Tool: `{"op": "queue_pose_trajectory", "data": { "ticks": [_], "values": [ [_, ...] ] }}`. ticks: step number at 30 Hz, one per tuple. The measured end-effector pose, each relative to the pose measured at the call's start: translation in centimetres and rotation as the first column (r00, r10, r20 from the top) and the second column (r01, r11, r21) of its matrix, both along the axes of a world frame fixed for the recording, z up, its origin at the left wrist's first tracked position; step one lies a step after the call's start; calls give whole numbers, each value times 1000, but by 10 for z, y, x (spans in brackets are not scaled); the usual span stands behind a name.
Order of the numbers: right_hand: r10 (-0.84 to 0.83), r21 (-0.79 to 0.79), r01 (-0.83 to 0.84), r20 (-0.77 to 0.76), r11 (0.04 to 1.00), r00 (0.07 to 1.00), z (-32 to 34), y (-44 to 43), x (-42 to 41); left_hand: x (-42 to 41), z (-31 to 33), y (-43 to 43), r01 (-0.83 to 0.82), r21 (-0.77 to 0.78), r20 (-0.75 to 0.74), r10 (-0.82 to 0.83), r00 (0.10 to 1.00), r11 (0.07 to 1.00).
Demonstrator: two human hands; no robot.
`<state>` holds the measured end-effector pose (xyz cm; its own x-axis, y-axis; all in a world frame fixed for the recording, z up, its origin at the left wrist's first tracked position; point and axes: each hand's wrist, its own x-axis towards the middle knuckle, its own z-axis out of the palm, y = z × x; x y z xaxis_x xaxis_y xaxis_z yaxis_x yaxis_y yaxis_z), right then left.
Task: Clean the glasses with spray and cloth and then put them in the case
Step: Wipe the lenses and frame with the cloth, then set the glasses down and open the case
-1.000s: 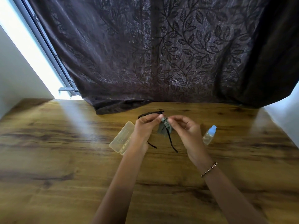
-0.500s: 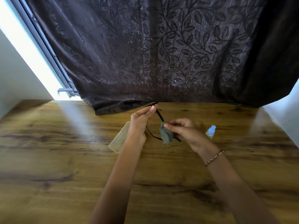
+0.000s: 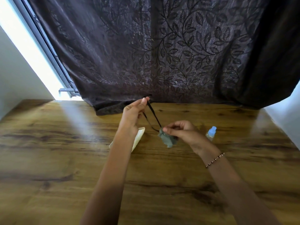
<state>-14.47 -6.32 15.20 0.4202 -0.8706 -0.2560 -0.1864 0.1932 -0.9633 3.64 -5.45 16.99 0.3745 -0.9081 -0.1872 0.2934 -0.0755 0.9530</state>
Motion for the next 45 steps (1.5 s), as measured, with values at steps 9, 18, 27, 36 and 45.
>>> {"op": "queue_pose_trajectory", "data": {
  "ticks": [9, 18, 27, 36, 45],
  "values": [
    [81, 15, -80, -112, 997, 990, -22, 1, -18, 18, 10, -3, -25, -17, 77, 27, 997, 1000],
    [-234, -170, 180, -385, 969, 893, -80, -21, -45, 19, 15, 3, 209, -88, 431, -152, 890, 974],
    [-262, -420, -32, -623, 907, 737, -78, -25, -45, 26, -2, 13, 440, -160, 857, -97, 507, 884],
    [-370, 113, 362, 60, 925, 927, -13, -37, -39, 40, -27, 17, 472, -177, 950, 25, 310, 864],
    [-334, 73, 330, 50, 941, 941, -18, -38, -39, 36, -44, 23, 511, -125, 985, 43, 169, 850]
  ]
}}
